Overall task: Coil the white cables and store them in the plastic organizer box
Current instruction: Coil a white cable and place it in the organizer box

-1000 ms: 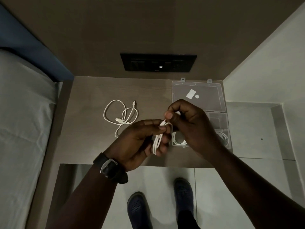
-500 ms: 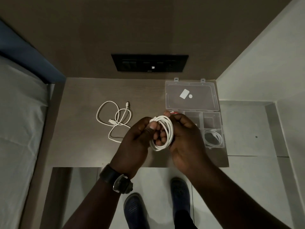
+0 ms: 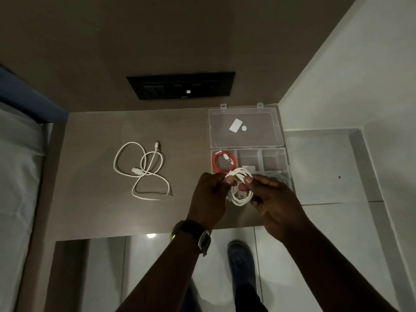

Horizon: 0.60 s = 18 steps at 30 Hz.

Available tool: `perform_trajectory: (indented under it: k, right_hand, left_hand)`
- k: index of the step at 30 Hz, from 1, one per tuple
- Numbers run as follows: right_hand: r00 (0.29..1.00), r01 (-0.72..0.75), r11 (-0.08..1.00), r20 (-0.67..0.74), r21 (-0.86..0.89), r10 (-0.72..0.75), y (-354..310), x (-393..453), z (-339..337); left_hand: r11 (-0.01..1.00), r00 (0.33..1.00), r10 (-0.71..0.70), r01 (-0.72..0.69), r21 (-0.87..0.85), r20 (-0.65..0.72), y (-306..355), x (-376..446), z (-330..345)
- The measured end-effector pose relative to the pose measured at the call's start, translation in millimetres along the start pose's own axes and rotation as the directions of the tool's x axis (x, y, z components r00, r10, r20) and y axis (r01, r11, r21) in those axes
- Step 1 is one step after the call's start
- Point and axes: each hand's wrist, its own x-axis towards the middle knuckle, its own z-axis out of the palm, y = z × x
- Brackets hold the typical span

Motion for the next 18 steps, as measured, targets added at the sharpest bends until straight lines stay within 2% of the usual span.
perform_trajectory:
  k: [2, 4, 6, 8, 10, 14, 16, 18]
  right_hand:
    - [0.994, -0.1, 0.984, -0.02, 0.147, 0.104, 0, 18, -22]
    - [0.99, -0.136, 0.966, -0.004, 0.22, 0.14, -3, 34, -38]
    - [0.992, -0.119, 0.967, -0.002, 0.223, 0.123, -8, 50, -50]
    - [0.997, -0.066, 0.983, -0.017, 0.173, 0.07, -13, 69, -56]
    - [0.999, 0.002, 0.999, -0.043, 0.034, 0.0, -17, 87, -55]
    - [0.983, 0.136, 0.938, -0.072, -0.318, -0.167, -16, 114, -53]
    - [0.948, 0.236, 0.788, -0.042, -0.569, -0.315, -12, 122, -52]
    - [0.892, 0.302, 0.516, 0.048, -0.802, -0.449, -10, 125, -50]
  left_hand:
    - [0.99, 0.993, -0.085, 0.093, -0.11, 0.076, 3, 15, 17]
    - [0.945, 0.977, -0.166, 0.196, -0.26, 0.133, 6, 33, 31]
    - [0.933, 0.972, -0.201, 0.228, -0.277, 0.124, 9, 54, 45]
    - [0.94, 0.977, -0.204, 0.212, -0.269, 0.056, 10, 75, 54]
    - [0.963, 0.981, -0.195, 0.189, -0.192, -0.011, 9, 95, 59]
    - [0.978, 0.991, -0.122, 0.13, 0.162, -0.058, 0, 116, 62]
    - [0.952, 0.991, -0.039, 0.077, 0.297, -0.129, -2, 115, 63]
    - [0.938, 0.979, 0.041, 0.031, 0.345, -0.201, -4, 113, 66]
